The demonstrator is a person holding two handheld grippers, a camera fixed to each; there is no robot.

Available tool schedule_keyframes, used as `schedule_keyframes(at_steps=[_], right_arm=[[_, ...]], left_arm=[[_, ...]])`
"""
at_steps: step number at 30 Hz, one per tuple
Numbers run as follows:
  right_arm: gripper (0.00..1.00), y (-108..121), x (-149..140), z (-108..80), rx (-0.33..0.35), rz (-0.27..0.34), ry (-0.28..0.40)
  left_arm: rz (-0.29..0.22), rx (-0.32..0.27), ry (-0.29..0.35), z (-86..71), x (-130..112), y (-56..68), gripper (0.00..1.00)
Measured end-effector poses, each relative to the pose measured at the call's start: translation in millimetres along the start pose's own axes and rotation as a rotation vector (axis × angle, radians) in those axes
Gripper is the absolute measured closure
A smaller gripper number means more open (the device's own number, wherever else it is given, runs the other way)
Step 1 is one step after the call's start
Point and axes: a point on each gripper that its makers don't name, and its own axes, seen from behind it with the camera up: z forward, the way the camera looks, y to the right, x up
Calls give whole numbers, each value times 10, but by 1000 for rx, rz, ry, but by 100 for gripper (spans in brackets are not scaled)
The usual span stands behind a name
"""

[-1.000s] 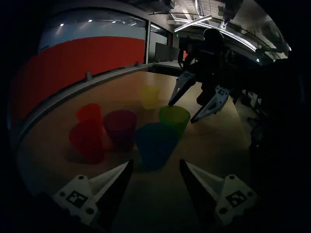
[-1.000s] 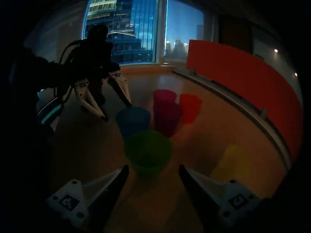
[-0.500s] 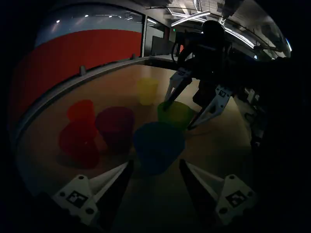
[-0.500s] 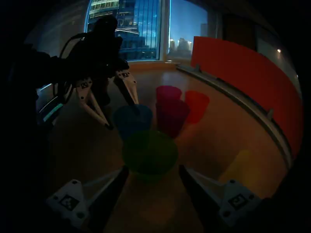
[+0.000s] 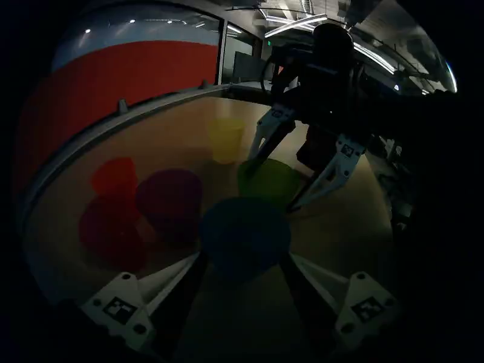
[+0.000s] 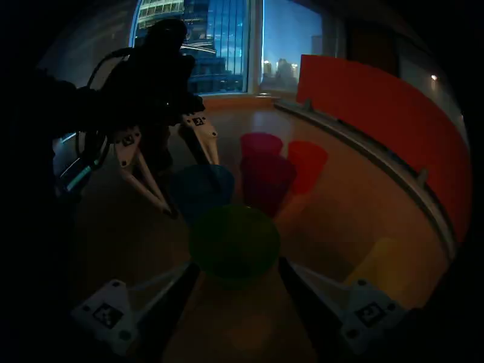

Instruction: Pour water

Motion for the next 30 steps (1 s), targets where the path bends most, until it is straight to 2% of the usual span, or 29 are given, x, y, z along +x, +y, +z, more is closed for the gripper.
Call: schedule_keyframes(at_steps=[24,30], right_arm=[[7,-28,61,34,6,-2,3],[7,-37,51,47,7,18,-6]], left_arm=[[5,-3,3,67,51,13,15],[-19,-5,11,61,71,13,15]])
